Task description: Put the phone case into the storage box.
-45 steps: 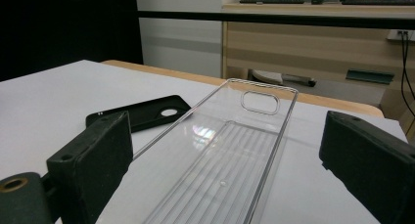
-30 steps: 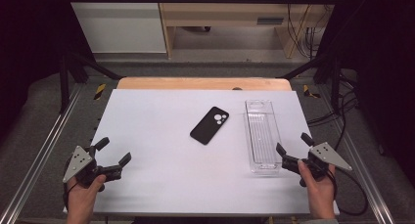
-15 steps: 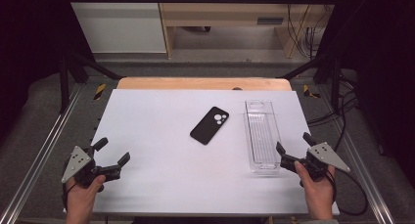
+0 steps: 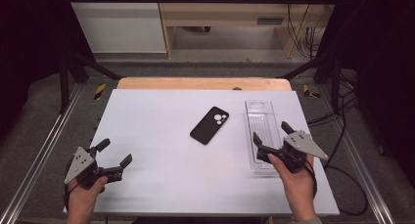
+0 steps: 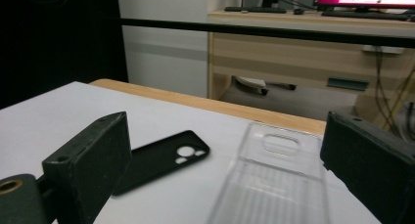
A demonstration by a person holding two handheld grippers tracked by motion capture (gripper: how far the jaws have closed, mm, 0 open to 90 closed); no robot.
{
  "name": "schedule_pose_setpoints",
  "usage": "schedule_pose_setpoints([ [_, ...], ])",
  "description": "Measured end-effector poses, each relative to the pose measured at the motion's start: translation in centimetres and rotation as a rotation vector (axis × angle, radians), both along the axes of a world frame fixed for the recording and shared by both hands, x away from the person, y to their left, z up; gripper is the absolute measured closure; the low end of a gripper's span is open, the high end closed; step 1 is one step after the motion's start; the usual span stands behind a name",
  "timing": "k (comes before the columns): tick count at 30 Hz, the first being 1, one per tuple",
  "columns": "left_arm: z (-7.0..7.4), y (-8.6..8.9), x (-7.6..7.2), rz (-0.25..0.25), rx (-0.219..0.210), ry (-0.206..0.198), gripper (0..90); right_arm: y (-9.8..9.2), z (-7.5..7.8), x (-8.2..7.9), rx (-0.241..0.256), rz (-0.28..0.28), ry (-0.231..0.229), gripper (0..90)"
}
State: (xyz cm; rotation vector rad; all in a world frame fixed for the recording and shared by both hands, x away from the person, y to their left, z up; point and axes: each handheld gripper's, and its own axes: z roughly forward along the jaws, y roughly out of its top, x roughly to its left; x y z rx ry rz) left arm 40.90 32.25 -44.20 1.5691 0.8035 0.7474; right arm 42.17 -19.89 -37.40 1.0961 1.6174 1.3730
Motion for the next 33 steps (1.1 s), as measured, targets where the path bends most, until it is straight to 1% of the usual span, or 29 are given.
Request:
schedule_pose_setpoints([
  [3,0.0,0.1,0.0,0.0,-0.006,0.0,3.0,2.3,0.6,1.0,0.002,0.024,0.021,5.4],
  [6,-0.1,0.1,0.0,0.0,-0.004,0.003,3.0,4.6,0.9,2.2,0.015,0.044,0.047,5.8],
  [11,0.0,0.0,0.1,0.003,-0.005,0.001,3.0,8.0,0.6,4.1,0.005,0.076,0.08,6.3],
  [12,0.0,0.0,0.2,0.004,-0.006,0.002,3.0,8.9,0.4,4.6,-0.007,0.082,0.089,6.6],
  [13,0.0,0.0,0.2,0.005,-0.007,0.003,3.0,8.9,0.4,4.6,-0.007,0.082,0.089,6.6],
  [19,0.0,0.0,0.3,0.006,-0.008,0.006,3.0,10.7,-0.5,6.1,-0.028,0.082,0.128,7.2],
  [21,0.0,0.0,0.3,0.007,-0.009,0.008,3.0,11.3,-0.8,6.6,-0.025,0.073,0.154,8.3],
  [22,0.0,0.0,0.3,0.007,-0.009,0.008,3.0,11.3,-0.8,6.6,-0.025,0.073,0.154,8.3],
  [23,0.0,0.0,0.3,0.008,-0.009,0.009,3.0,11.7,-1.1,6.9,-0.026,0.074,0.17,9.8],
  [24,0.0,0.0,0.3,0.008,-0.01,0.008,3.0,11.7,-1.1,6.9,-0.026,0.074,0.17,9.8],
  [26,-0.1,0.0,0.3,0.006,-0.008,0.01,3.0,12.2,-1.4,7.0,-0.038,0.077,0.18,11.4],
  [29,-0.1,0.1,0.2,0.005,-0.008,0.013,3.0,12.8,-1.7,7.2,-0.055,0.085,0.196,11.3],
  [33,-0.1,0.3,0.1,0.008,-0.015,0.012,3.0,13.5,-2.4,7.8,-0.062,0.082,0.217,10.8],
])
